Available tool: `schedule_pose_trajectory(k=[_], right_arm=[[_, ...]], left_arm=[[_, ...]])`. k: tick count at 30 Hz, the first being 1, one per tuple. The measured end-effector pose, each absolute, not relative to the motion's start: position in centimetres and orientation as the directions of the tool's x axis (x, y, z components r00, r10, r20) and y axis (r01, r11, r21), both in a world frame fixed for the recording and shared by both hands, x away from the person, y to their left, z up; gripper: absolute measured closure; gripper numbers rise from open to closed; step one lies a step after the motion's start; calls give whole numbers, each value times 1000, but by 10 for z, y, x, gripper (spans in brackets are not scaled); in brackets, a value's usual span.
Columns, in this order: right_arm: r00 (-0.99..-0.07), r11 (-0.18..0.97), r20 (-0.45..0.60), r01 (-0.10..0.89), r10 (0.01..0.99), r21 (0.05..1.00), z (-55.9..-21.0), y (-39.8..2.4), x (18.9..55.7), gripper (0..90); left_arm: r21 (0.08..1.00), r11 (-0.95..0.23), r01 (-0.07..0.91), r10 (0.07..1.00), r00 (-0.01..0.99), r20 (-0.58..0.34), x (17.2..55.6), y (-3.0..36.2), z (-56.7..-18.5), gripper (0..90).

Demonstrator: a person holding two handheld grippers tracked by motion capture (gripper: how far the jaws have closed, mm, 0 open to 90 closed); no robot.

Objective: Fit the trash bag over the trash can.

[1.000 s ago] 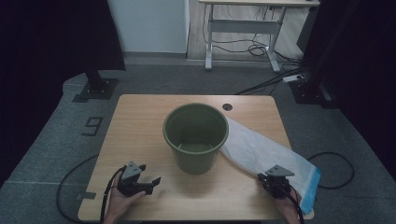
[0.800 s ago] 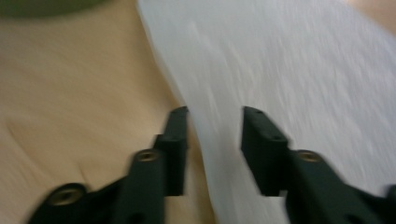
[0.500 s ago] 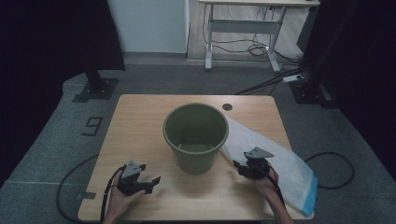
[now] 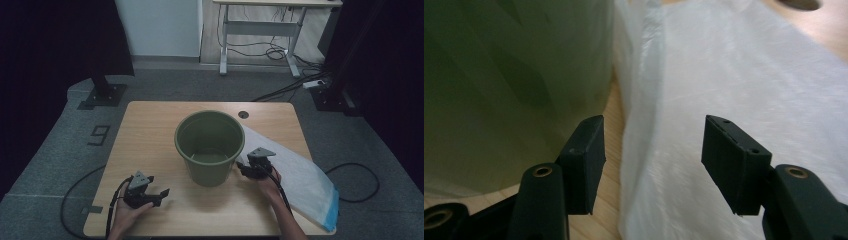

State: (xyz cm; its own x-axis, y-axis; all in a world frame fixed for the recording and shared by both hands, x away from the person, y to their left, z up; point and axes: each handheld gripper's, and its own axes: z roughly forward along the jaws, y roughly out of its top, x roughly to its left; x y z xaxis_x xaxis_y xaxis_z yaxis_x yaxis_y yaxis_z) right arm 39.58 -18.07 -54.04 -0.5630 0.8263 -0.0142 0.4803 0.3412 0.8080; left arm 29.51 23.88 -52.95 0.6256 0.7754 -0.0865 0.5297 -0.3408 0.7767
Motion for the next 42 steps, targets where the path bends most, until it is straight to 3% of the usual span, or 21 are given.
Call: schedule_pose_trajectory(k=[6,10,13,14,18,21,34,42], right_arm=[[-547,348,-17,507,837,788,-549,-174,402,428],[-536,363,-39,515,843,777,-552,-173,403,484],[-528,341,-14,529,849,777,-552,-176,406,595],[-528,341,-14,529,849,777,-552,-176,406,595],[-537,342,-7,526,843,778,-552,-176,409,796],[-542,345,-7,524,840,778,-552,-178,409,866],[-558,291,30,477,829,829,-537,-186,398,884],[-550,167,114,434,827,885,-514,-202,390,885]], left_arm=[[769,-352,534,772,630,-84,295,239,-531,171],[762,-359,539,771,631,-83,296,238,-532,171],[768,-363,527,777,626,-62,295,238,-531,176],[768,-363,527,777,626,-62,295,238,-531,184],[777,-360,517,781,622,-51,293,239,-529,185],[773,-359,522,783,619,-55,294,241,-529,185],[763,-345,546,800,597,-65,294,242,-533,185],[763,-333,554,803,591,-79,294,245,-533,185]])
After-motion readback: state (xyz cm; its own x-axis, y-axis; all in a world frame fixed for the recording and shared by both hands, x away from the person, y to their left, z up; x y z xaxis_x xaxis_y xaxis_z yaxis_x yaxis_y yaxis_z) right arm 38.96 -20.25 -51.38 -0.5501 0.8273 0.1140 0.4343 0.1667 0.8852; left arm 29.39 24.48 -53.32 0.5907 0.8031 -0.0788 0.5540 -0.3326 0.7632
